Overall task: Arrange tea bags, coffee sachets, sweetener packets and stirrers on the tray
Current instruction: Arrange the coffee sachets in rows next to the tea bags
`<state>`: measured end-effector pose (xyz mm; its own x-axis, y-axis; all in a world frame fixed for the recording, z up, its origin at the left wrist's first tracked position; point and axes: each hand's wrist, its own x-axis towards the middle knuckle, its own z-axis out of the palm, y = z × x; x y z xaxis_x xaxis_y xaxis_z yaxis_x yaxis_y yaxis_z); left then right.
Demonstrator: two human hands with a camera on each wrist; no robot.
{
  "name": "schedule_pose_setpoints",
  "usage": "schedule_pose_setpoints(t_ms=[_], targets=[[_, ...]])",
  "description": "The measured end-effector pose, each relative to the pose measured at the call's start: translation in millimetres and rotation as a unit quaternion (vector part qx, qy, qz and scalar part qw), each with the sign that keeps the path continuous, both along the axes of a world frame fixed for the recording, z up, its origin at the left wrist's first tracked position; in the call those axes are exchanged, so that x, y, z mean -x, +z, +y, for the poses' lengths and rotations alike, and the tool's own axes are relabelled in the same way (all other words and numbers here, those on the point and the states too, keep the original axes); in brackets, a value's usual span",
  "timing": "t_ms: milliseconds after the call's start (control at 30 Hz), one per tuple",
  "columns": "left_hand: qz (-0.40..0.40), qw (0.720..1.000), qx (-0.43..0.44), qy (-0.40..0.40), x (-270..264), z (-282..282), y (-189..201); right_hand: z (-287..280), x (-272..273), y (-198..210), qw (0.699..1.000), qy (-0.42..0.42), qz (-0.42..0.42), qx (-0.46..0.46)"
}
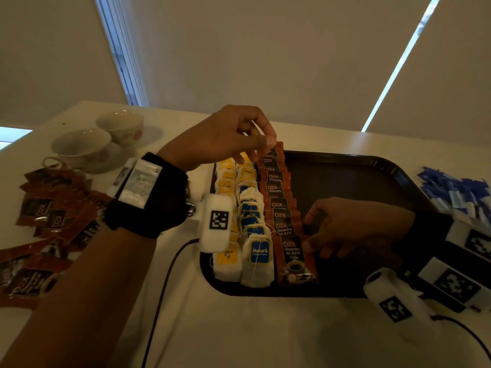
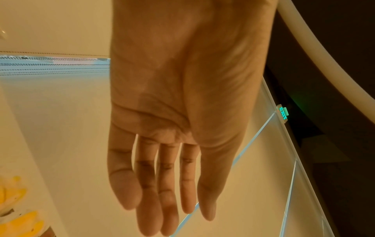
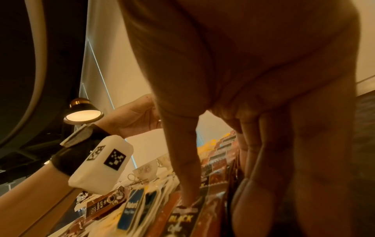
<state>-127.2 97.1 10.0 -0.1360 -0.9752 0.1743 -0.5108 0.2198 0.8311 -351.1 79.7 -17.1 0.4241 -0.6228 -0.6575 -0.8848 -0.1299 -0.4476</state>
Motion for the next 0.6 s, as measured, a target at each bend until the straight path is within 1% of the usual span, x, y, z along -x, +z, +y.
schedule_pose_setpoints(t_ms=[233, 333, 367, 433, 533, 600], targets=[[-0.020, 1.000, -0.002, -0.002, 0.1, 1.6, 0.3, 0.8, -3.3, -4.3, 1.000, -0.023, -0.003, -0.004], [-0.018, 1.000, 0.004, 0.017, -8.2, 5.4, 7.4, -3.4, 0.9, 2.3, 0.999, -0.021, -0.004, 0.024], [-0.017, 0.999, 0.012, 0.031, -12.6, 8.3, 11.4, -5.4, 3.0, 6.8, 0.999, -0.018, -0.013, 0.046], [-0.007, 0.997, 0.032, 0.063, -22.6, 15.5, 19.3, -7.9, 6.5, 18.4, 0.994, -0.014, -0.057, 0.093], [0.035, 0.991, 0.052, 0.117, -35.4, 29.3, 32.1, -9.3, 10.3, 31.5, 0.981, -0.018, -0.132, 0.142], [0.015, 0.988, 0.057, 0.143, -42.1, 39.7, 41.3, -12.6, 12.5, 30.7, 0.974, -0.016, -0.159, 0.163]])
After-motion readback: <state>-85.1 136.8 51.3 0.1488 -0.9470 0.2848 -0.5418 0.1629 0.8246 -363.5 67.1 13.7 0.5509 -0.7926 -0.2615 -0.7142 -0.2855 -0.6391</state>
